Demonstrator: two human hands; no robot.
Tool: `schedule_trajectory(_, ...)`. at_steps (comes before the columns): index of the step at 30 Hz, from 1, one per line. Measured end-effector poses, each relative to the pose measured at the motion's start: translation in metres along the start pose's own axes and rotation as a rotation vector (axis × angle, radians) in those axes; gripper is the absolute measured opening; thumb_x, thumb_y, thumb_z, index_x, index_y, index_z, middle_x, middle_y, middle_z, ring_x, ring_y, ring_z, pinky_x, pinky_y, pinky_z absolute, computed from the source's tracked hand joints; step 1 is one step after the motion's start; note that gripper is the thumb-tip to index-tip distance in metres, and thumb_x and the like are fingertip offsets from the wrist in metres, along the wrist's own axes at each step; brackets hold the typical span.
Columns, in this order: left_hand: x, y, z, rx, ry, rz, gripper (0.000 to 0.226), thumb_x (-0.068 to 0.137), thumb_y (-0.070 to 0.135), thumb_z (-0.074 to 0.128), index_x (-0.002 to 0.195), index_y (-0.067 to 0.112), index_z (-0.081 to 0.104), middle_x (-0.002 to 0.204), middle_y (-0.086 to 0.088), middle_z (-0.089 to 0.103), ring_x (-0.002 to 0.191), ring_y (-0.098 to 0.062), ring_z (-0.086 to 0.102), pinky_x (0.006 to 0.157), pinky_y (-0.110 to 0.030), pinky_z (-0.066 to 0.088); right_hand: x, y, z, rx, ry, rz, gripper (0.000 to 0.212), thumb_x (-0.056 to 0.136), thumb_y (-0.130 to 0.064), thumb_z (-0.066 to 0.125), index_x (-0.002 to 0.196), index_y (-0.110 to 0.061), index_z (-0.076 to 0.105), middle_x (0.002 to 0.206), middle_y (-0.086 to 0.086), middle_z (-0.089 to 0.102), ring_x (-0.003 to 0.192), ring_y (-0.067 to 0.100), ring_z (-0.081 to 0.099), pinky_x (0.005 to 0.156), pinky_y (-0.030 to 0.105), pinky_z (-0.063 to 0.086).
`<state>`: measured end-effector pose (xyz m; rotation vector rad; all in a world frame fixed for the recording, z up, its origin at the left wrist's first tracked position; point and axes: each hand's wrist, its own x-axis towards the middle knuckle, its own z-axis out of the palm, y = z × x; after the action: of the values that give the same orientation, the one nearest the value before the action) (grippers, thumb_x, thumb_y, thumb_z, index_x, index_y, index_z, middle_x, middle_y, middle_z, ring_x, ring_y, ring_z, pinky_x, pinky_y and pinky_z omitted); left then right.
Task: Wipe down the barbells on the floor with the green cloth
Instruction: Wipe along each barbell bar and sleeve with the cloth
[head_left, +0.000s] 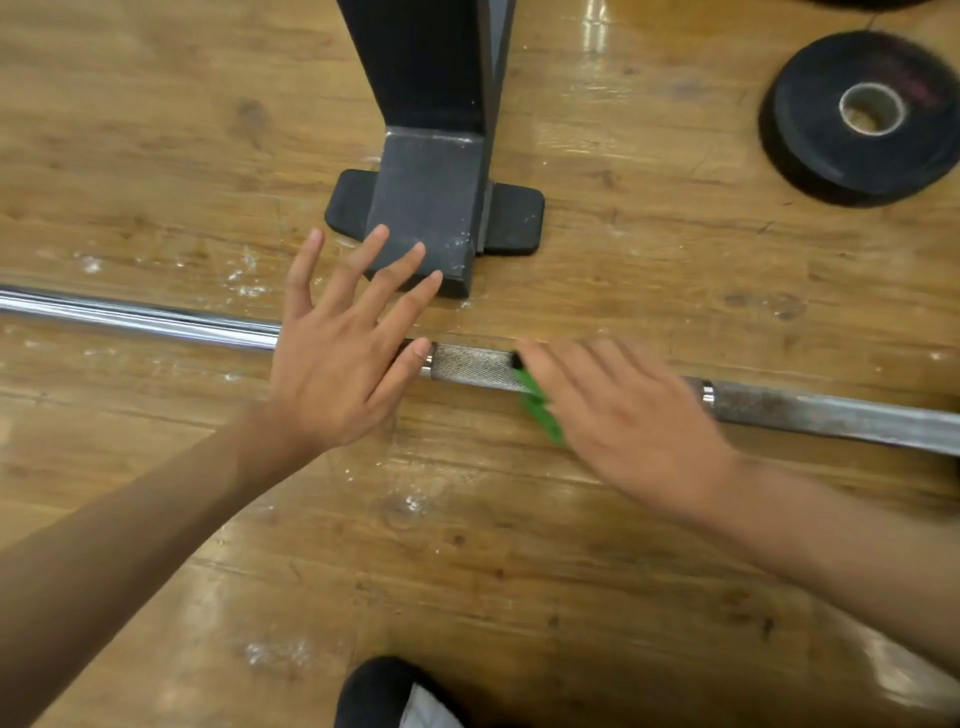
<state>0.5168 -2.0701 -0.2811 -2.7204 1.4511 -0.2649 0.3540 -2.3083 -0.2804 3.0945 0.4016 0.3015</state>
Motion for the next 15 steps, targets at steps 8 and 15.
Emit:
schedule_trajectory(8, 0.001, 0.002, 0.007, 0.021, 0.082, -0.014, 0.058, 0.110, 0.043, 0.025, 0.147, 0.013, 0.058, 0.154, -0.002, 0.056, 0.155, -0.032, 0.034, 0.123, -0.069, 0.013, -0.048, 0.050, -0.010, -0.146, -0.072, -0.038, 0.056, 0.103, -0.010, 0.055, 0.152, 0.012, 0.036, 0.120, 0.026, 0.061, 0.100, 0.042, 0.060, 0.091, 0.048, 0.044)
schedule_trajectory(15, 0.002, -0.001, 0.006, 0.033, 0.048, -0.003, 0.061, 0.112, 0.045, 0.021, 0.151, 0.013, 0.054, 0.156, -0.002, 0.053, 0.156, -0.030, 0.031, 0.124, -0.067, 0.010, 0.036, 0.011, 0.007, 0.017, -0.046, -0.348, 0.049, 0.109, -0.009, 0.040, 0.156, 0.005, 0.033, 0.146, 0.021, 0.053, 0.128, 0.038, 0.055, 0.109, 0.046, 0.046)
